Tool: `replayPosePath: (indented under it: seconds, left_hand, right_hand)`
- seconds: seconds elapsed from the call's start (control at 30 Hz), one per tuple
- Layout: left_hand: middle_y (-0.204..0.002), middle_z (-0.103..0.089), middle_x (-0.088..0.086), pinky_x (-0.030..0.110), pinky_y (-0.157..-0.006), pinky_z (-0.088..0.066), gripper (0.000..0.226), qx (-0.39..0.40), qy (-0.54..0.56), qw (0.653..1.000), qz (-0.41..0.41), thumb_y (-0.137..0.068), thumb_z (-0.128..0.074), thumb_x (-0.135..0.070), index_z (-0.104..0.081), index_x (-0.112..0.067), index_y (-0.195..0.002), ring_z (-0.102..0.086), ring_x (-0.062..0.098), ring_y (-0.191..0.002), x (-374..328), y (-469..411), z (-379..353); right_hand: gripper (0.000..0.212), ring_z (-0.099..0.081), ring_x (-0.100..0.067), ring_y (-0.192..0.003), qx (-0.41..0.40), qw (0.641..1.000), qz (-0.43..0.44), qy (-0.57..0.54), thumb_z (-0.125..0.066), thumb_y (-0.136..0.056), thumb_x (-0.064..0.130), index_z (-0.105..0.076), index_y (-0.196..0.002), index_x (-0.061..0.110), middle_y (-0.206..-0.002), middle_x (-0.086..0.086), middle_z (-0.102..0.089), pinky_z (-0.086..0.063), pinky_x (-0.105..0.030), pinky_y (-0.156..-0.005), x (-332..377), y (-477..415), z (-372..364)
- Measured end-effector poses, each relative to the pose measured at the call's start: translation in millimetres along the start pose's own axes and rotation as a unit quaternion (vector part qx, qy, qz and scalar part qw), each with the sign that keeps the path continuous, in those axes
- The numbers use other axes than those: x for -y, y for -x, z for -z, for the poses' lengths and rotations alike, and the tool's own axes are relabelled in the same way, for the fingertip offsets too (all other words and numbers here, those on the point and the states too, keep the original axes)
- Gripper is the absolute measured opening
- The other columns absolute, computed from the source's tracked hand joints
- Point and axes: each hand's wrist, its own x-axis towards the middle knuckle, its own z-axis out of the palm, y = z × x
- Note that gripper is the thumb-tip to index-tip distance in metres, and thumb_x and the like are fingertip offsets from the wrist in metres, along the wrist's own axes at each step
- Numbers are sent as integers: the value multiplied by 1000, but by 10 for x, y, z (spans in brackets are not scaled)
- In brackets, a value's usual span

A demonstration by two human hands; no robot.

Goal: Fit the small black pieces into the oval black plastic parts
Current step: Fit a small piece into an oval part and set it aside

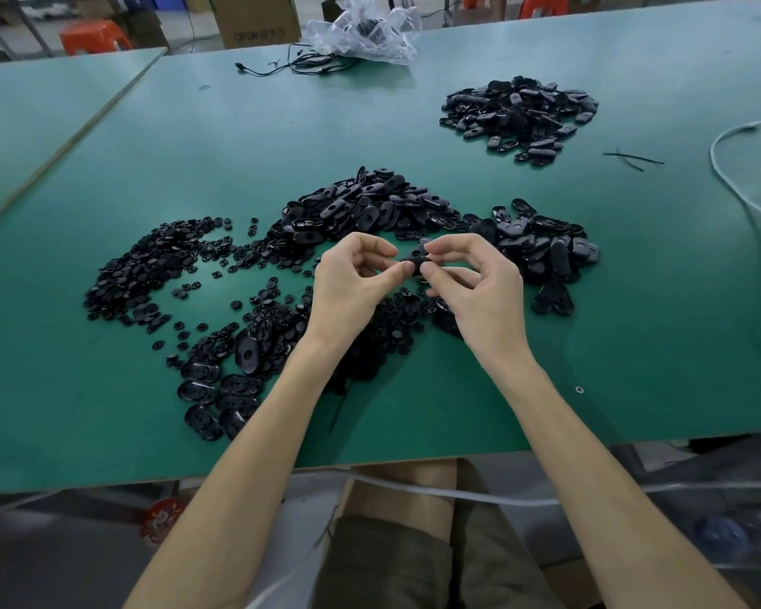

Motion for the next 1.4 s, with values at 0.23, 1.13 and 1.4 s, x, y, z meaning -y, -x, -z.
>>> replayPosePath:
  seconds: [0.23,1.13,1.4]
  left_hand:
    - [-98,-76,1,39,-85,-58,19,14,20,1000,-19,-89,-82,-19,-75,-13,-105,-66,20,-85,4,-19,24]
    - [-110,-78,15,23,-79,-57,24,109,224,964,97,-94,-75,-14,-74,-6,-117,-75,25,-102,-8,-35,82]
    - [-105,-79,12,23,-78,-58,21,104,214,966,103,-93,-76,-13,-75,-7,-113,-76,17,-94,-21,-36,76]
  right_hand:
    - [19,-77,-19,-80,-5,999,1,-40,-76,-92,1,-73,-107,12,-100,-3,-74,-64,-33,-74,23,-12,-5]
    - [7,-77,-20,-87,-15,999,7,-29,-77,-93,11,-75,-99,16,-92,1,-80,-63,-36,-74,-7,-32,-1]
    - [9,-74,-11,-84,-8,999,21,-37,-77,-94,11,-75,-96,20,-92,4,-79,-56,-23,-73,-10,-30,5]
